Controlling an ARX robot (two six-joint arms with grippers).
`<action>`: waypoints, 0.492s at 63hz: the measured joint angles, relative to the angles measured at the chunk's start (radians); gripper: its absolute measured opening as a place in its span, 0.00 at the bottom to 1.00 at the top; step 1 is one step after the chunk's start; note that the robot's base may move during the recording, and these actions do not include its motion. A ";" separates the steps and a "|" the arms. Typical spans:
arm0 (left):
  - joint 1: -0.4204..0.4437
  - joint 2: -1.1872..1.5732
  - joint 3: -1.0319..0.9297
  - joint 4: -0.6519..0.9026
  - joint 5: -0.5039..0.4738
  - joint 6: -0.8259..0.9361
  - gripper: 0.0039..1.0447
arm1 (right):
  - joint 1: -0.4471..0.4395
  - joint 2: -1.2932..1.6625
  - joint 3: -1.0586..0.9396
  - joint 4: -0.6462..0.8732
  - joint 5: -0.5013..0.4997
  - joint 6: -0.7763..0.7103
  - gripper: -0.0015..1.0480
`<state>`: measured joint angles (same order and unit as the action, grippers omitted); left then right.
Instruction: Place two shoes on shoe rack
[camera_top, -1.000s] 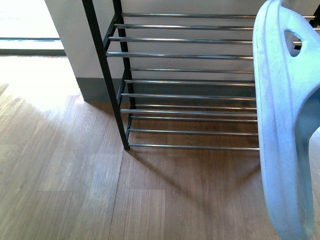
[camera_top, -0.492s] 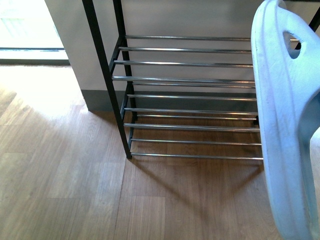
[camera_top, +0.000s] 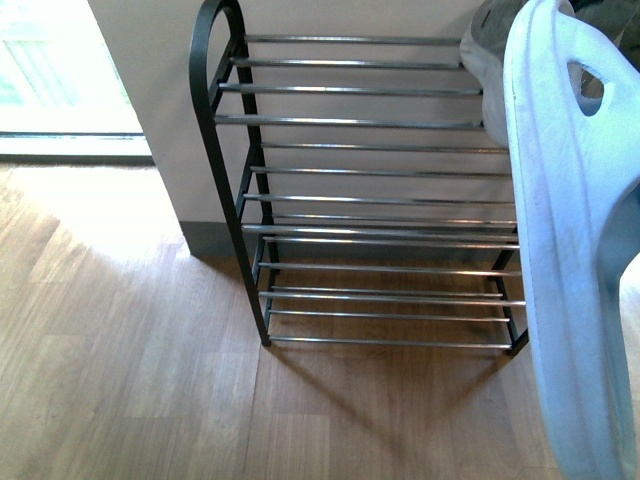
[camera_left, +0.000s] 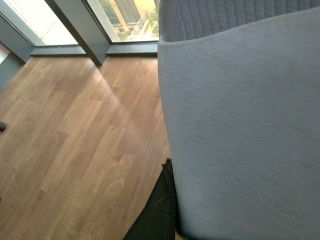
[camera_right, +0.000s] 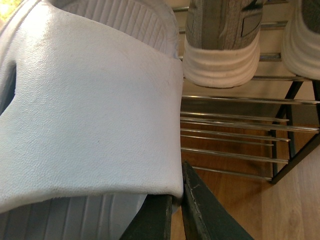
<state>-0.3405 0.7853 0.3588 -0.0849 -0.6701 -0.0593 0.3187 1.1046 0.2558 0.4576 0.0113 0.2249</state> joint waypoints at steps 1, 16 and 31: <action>0.000 0.000 0.000 0.000 0.000 0.000 0.02 | 0.000 0.000 0.000 0.000 -0.001 0.000 0.02; 0.000 0.000 0.000 0.000 0.000 -0.002 0.02 | 0.000 0.000 0.000 0.000 -0.001 0.000 0.02; 0.000 0.000 0.000 0.000 0.000 -0.005 0.02 | 0.000 0.000 0.001 0.000 -0.001 0.000 0.02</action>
<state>-0.3405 0.7853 0.3588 -0.0849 -0.6704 -0.0639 0.3187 1.1046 0.2569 0.4580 0.0101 0.2253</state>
